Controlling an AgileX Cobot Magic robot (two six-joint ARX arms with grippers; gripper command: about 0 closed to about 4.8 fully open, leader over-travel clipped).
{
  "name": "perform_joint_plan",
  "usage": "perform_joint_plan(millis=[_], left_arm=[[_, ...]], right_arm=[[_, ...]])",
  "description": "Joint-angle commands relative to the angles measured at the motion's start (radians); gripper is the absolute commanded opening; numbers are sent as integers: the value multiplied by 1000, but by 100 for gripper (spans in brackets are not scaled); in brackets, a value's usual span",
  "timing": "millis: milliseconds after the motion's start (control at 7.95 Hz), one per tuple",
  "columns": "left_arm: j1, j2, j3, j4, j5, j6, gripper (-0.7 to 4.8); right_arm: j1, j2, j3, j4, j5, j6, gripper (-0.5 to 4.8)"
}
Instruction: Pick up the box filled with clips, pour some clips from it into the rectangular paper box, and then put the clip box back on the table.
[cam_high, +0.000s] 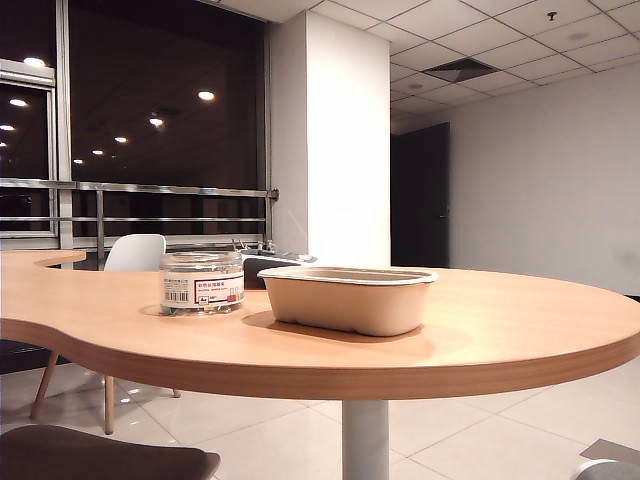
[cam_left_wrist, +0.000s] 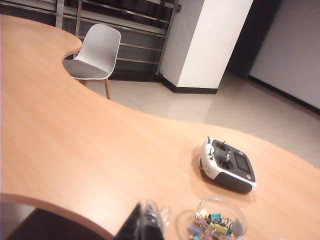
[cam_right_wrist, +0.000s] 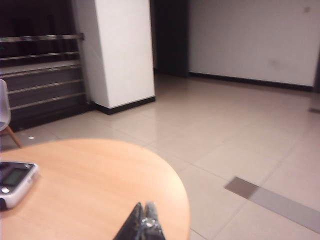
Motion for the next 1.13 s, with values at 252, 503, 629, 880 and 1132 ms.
perform_joint_plan(millis=[252,503,629,880,1132], left_arm=[[0,637,536,-172,164,-3,37],[-1,818,653,-159,237,19,37],[0,917,677,-152,250,32,39],[-6,1006,677,-150,324,11,46],[-37,1113,691,-111,331,-3,278]], right_arm=[[19,495,314,23,-288,4,-1],[55,572,335,46,-287,4,-1],[86,596,335,61,-279,0,-1],[86,643,336,120,-284,1,-1],[91,684,336,165,-291,1,-1]])
